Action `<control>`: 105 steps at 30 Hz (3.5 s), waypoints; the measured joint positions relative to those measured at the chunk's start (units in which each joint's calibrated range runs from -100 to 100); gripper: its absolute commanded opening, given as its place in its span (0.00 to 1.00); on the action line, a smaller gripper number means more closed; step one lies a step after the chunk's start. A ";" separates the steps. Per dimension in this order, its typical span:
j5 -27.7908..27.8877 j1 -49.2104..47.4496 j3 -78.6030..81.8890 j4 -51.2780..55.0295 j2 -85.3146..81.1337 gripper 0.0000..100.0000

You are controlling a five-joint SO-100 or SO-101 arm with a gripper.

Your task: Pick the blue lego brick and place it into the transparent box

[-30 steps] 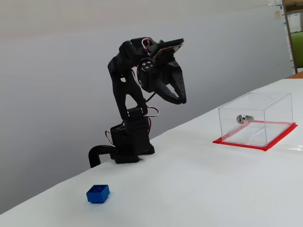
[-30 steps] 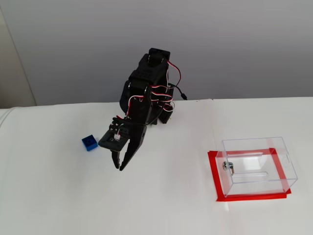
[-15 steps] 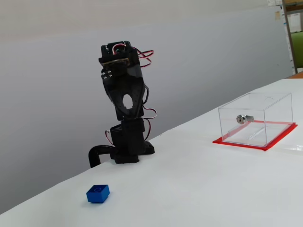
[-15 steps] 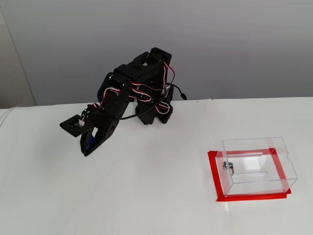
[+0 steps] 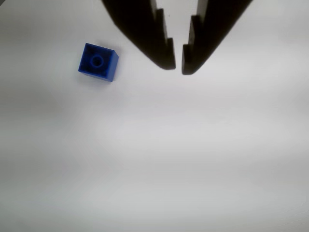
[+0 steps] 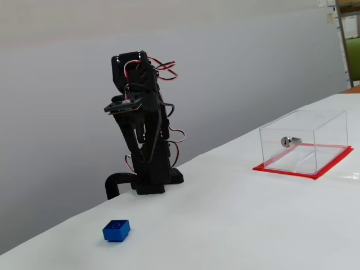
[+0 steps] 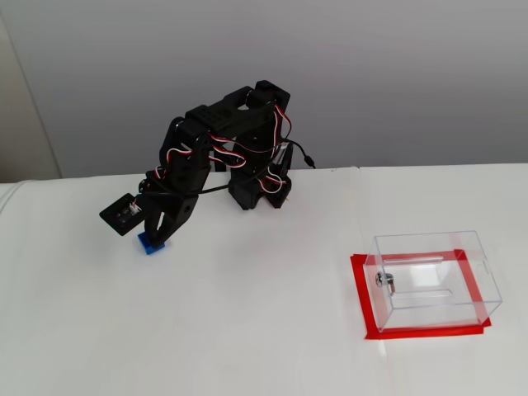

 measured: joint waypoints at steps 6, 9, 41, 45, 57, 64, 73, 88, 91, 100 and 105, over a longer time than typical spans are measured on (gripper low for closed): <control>0.00 0.85 5.91 0.43 -5.50 0.01; 0.00 2.56 10.24 0.51 -9.30 0.01; 6.99 23.72 22.77 -10.11 -4.74 0.02; 9.38 25.11 22.68 -10.20 -1.61 0.02; 11.63 26.50 15.36 -10.20 6.68 0.20; 12.55 26.71 15.09 -10.80 7.36 0.32; 12.51 21.05 15.09 -13.62 11.75 0.31; 12.16 19.02 16.06 -16.11 14.29 0.31; 12.16 19.02 17.83 -17.31 14.29 0.31; 12.16 19.02 18.18 -17.48 14.46 0.31; 12.16 19.02 20.21 -19.62 14.46 0.31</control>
